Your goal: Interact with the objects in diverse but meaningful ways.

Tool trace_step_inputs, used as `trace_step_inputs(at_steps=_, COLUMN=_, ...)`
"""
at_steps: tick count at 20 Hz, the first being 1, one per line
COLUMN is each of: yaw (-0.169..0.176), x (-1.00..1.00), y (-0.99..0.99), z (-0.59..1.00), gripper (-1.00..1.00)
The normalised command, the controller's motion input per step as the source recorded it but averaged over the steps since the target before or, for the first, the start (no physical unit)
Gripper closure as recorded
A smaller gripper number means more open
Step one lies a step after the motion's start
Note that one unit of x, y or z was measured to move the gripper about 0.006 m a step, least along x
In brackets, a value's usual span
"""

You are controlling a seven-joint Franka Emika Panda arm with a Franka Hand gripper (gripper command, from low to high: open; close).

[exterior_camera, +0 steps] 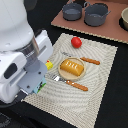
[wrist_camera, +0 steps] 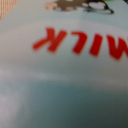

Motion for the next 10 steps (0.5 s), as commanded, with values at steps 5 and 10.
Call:
trace_step_inputs(at_steps=5, yaw=-0.042, x=0.8, y=-0.13, z=0.0, gripper=1.0)
trace_step_inputs(at_steps=10, yaw=-0.028, x=0.65, y=-0.08, z=0.0, gripper=1.0)
